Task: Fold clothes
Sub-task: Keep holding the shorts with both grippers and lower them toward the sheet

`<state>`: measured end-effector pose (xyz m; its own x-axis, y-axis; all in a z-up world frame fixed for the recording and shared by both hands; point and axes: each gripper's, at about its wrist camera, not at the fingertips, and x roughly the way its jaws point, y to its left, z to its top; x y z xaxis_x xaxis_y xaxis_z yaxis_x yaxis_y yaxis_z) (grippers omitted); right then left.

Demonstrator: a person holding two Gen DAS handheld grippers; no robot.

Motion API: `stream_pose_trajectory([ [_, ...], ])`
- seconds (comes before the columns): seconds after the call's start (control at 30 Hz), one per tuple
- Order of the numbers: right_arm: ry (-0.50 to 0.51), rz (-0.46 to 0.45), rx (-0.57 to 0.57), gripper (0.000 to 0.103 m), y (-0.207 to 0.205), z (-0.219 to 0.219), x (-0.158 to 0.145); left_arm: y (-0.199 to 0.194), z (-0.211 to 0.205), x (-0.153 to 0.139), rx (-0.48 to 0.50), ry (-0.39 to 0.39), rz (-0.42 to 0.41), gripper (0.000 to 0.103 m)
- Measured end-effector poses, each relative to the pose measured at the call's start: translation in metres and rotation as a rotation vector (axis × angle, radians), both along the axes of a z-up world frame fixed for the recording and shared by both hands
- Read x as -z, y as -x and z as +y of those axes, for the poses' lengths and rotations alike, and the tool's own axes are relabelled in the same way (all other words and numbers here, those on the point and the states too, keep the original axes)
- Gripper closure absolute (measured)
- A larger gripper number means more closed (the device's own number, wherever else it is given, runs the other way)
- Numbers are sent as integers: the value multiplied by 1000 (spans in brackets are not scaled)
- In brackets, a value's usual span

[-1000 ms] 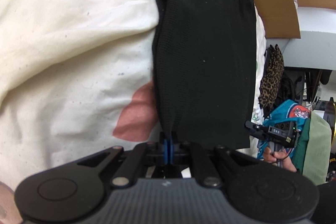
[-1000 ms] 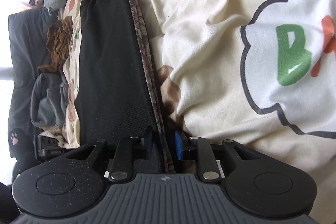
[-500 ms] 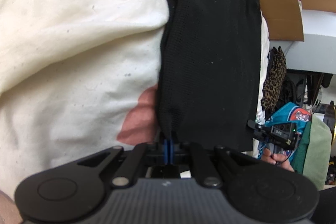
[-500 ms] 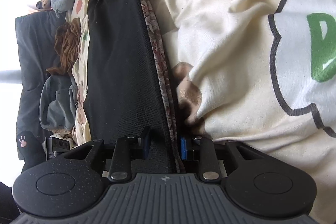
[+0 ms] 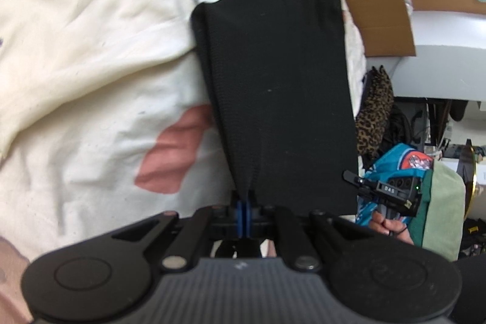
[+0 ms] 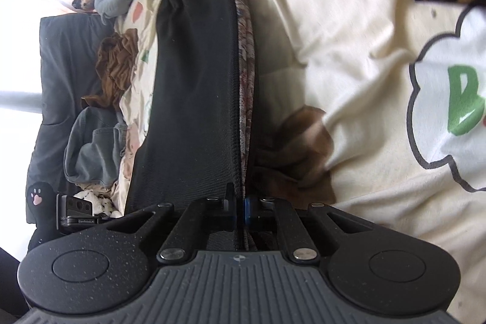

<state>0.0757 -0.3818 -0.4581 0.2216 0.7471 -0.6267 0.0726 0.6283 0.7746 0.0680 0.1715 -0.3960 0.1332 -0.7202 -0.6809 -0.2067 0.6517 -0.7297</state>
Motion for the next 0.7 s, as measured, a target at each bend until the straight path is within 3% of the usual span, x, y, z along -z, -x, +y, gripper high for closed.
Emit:
stream_pose_trajectory([
  [0.27, -13, -79, 15, 101, 4, -6, -47, 28, 22, -35, 0, -6, -57, 101],
  [0.37, -21, -95, 32, 101, 9, -12, -62, 26, 4, -48, -18, -6, -69, 101],
  [0.7, -16, -81, 92, 101, 21, -9, -107, 45, -1, -76, -86, -9, -28, 101],
])
